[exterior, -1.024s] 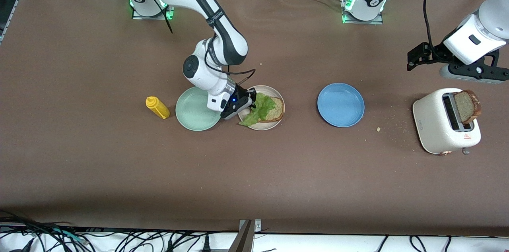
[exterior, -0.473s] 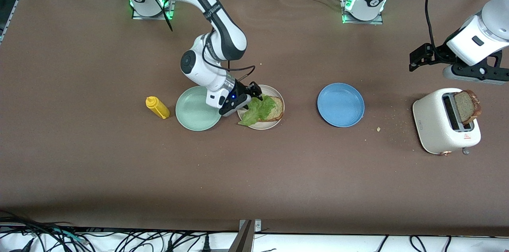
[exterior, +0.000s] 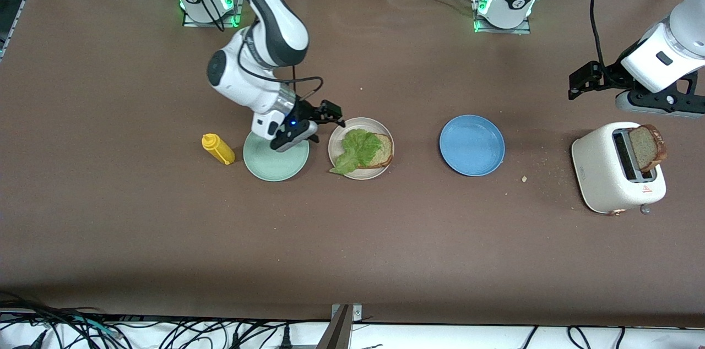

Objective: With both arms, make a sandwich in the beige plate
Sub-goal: 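Withdraw the right gripper while the left gripper reaches the toaster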

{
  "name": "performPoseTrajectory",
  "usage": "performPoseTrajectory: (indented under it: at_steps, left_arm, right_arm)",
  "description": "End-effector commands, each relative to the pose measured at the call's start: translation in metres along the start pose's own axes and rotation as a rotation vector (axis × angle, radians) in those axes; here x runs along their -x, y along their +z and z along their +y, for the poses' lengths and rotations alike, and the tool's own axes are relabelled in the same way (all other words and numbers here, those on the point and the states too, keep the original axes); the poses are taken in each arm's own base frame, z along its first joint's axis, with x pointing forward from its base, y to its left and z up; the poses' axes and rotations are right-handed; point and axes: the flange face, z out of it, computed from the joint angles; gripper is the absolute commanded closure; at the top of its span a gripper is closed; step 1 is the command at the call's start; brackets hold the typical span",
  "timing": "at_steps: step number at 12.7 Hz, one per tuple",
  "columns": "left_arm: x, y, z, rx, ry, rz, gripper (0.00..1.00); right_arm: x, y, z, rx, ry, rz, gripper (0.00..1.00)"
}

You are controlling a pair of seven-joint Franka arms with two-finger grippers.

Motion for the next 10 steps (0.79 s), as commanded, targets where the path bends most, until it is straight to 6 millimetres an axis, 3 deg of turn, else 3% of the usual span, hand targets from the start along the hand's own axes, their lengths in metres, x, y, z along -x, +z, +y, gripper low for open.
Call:
performPoseTrajectory:
  at_steps: [1, 3, 4, 6, 7, 8, 10]
  left_arm:
    - [-0.007, 0.012, -0.009, -0.04, 0.017, -0.024, 0.0]
    - [-0.018, 0.025, -0.021, -0.062, 0.005, -0.028, 0.0]
    - [-0.018, 0.026, -0.04, -0.062, -0.027, -0.024, 0.0]
    - [-0.025, 0.039, -0.084, -0.06, -0.094, -0.017, 0.0]
    - [-0.027, 0.047, -0.094, -0.065, -0.108, -0.026, 0.0]
    - [-0.029, 0.051, -0.106, -0.088, -0.119, -0.024, 0.0]
    - [-0.034, 0.075, -0.152, -0.126, -0.168, -0.029, 0.0]
  right_arm:
    - [-0.019, -0.044, 0.036, -0.027, -0.151, -0.014, 0.0]
    - [-0.03, -0.073, 0.057, -0.045, -0.236, -0.034, 0.0]
    - [-0.032, -0.094, 0.072, -0.018, -0.279, -0.062, 0.0]
    - [-0.035, -0.152, 0.112, 0.088, -0.35, -0.129, 0.0]
    - [-0.037, -0.183, 0.13, 0.138, -0.355, -0.125, 0.0]
    - [-0.031, -0.203, 0.132, 0.13, -0.347, -0.17, 0.0]
    - [-0.026, -0.254, 0.142, 0.23, -0.245, -0.257, 0.0]
